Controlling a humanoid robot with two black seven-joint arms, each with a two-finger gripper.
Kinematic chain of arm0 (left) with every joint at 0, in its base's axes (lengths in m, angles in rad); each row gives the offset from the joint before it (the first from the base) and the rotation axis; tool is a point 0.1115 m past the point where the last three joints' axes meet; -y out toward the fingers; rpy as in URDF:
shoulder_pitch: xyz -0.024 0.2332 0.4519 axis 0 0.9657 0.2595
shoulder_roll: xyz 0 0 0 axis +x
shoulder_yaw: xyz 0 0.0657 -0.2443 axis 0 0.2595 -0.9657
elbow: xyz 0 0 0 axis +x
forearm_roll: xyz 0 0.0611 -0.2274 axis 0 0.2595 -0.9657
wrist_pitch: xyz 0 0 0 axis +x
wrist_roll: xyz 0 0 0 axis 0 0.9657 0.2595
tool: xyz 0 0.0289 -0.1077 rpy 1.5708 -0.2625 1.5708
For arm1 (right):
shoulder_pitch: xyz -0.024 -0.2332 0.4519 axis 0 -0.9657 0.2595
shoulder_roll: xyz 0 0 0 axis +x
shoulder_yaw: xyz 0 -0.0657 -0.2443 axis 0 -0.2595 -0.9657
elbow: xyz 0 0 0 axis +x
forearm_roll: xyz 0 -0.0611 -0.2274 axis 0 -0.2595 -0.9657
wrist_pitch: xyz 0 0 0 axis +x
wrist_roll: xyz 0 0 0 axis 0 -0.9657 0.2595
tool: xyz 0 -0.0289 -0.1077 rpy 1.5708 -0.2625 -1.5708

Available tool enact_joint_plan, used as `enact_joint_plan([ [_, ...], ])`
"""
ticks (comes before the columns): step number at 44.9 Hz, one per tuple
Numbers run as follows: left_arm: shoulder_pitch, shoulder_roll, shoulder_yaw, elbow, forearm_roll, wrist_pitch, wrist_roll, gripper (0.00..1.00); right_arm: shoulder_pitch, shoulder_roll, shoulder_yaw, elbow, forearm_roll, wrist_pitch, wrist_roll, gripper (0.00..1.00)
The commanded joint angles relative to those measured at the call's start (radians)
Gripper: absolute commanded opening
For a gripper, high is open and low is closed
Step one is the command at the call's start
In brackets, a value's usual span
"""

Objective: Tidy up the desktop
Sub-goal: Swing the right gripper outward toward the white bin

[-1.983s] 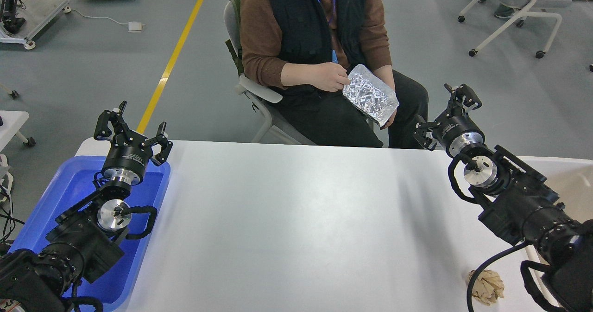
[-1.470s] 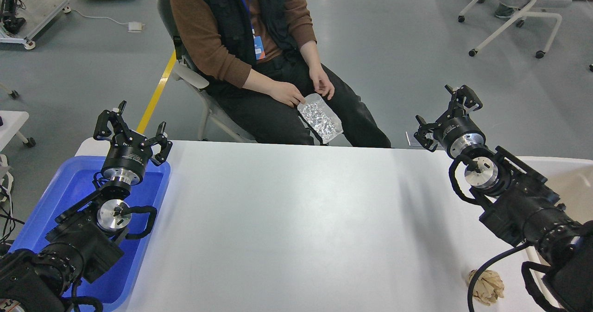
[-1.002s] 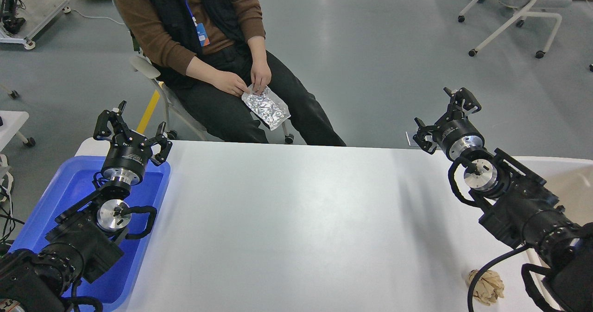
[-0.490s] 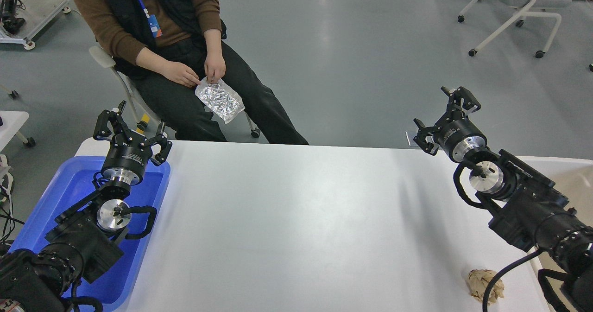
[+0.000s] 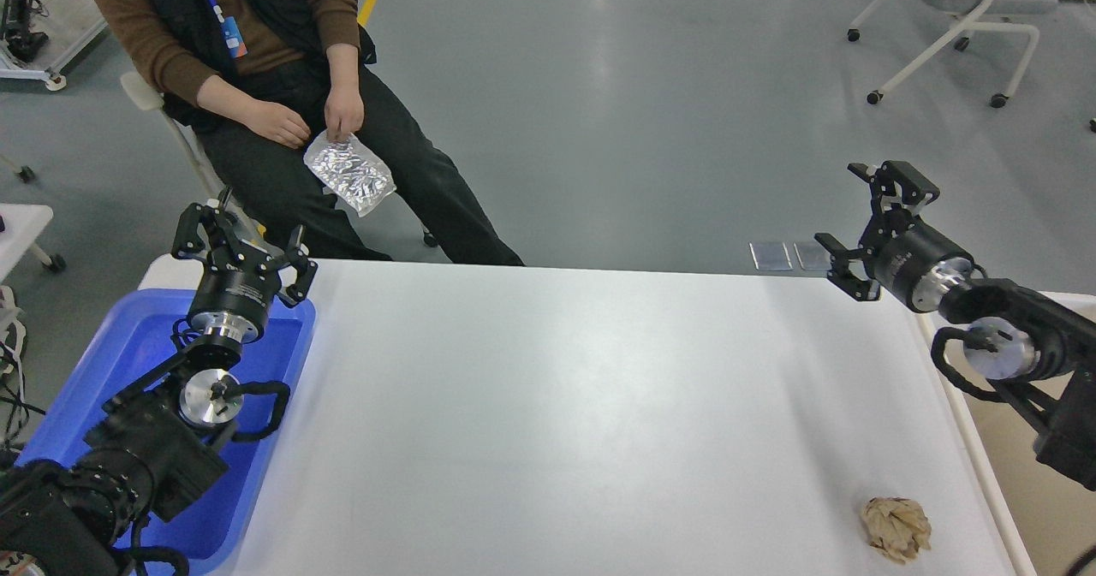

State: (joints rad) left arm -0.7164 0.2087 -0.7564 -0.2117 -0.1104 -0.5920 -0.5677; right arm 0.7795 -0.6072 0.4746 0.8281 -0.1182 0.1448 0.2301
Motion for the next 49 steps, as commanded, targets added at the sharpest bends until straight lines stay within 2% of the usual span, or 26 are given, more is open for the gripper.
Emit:
enact_joint_plan([
  [1,0.000,0.000,0.000,0.000,0.000,0.000,0.000,1.00,-0.060,-0.175,-0.004,0.184,-0.063,-0.002,0.002,1.00],
  [13,0.000,0.000,0.000,0.000,0.000,0.000,0.000,1.00,-0.109,-0.233,0.019,0.198,-0.064,-0.002,0.014,1.00],
  [20,0.000,0.000,0.000,0.000,0.000,0.000,0.000,1.00,-0.154,-0.322,-0.001,0.238,-0.092,0.001,0.032,1.00],
  [33,0.000,0.000,0.000,0.000,0.000,0.000,0.000,1.00,-0.239,-0.407,-0.004,0.359,-0.486,-0.025,0.046,1.00],
  [42,0.000,0.000,0.000,0.000,0.000,0.000,0.002,1.00,-0.305,-0.419,-0.054,0.393,-0.836,-0.151,0.107,1.00],
  [49,0.000,0.000,0.000,0.000,0.000,0.000,0.000,1.00,-0.312,-0.424,-0.223,0.410,-1.015,-0.355,0.153,1.00],
])
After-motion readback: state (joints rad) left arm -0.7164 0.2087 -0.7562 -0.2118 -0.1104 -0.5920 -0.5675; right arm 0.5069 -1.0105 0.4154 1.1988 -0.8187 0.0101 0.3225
